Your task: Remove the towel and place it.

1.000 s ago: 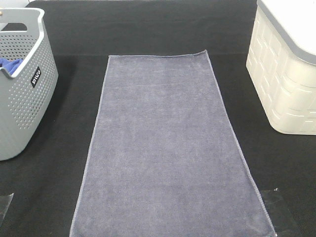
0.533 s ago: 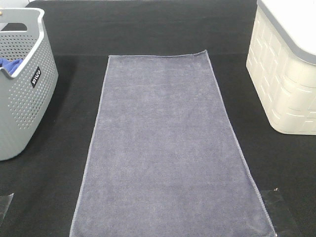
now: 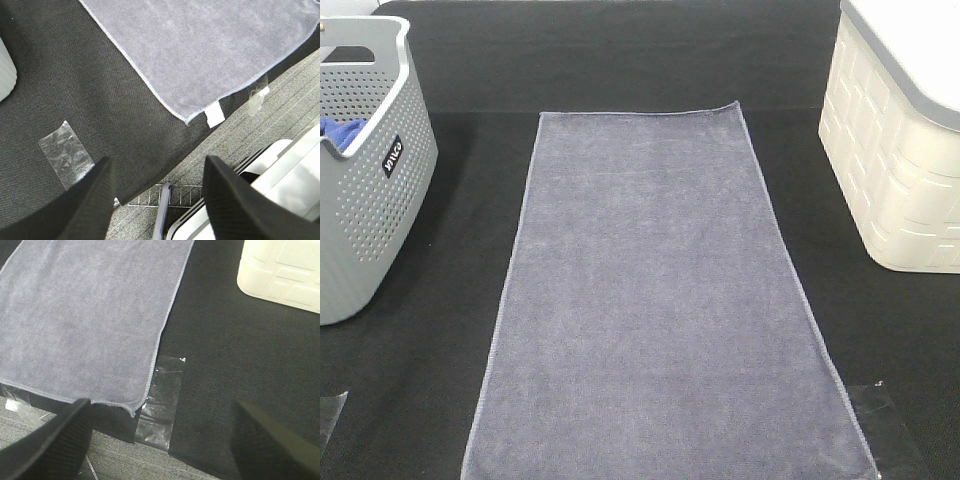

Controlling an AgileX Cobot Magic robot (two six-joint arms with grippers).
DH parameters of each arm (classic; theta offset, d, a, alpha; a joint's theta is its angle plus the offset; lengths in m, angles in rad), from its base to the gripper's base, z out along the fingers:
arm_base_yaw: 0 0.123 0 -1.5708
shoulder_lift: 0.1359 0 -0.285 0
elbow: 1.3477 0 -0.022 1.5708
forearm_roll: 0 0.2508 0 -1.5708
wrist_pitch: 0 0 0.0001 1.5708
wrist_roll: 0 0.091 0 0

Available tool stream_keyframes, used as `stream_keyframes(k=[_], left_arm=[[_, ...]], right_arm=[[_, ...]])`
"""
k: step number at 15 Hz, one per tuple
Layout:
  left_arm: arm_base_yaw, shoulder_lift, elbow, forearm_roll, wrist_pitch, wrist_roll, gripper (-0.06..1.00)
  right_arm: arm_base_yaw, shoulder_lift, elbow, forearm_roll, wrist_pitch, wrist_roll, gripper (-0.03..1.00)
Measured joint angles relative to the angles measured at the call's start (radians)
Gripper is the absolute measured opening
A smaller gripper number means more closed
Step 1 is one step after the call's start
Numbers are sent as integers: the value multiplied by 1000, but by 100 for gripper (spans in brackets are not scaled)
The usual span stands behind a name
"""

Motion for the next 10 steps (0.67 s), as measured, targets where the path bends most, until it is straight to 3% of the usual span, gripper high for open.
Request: stream_keyframes(k=[3, 7, 10], left_arm=[[39, -11, 0, -1, 1, 0, 51], [225, -159, 0, -1, 0, 2, 51], [303, -289, 0, -1, 0, 2, 51]], right_arm=[[-2, 0, 0, 1, 0, 0, 71], [-163, -15, 0, 11, 0, 0, 71], [-254, -86, 0, 11, -2, 0, 71]])
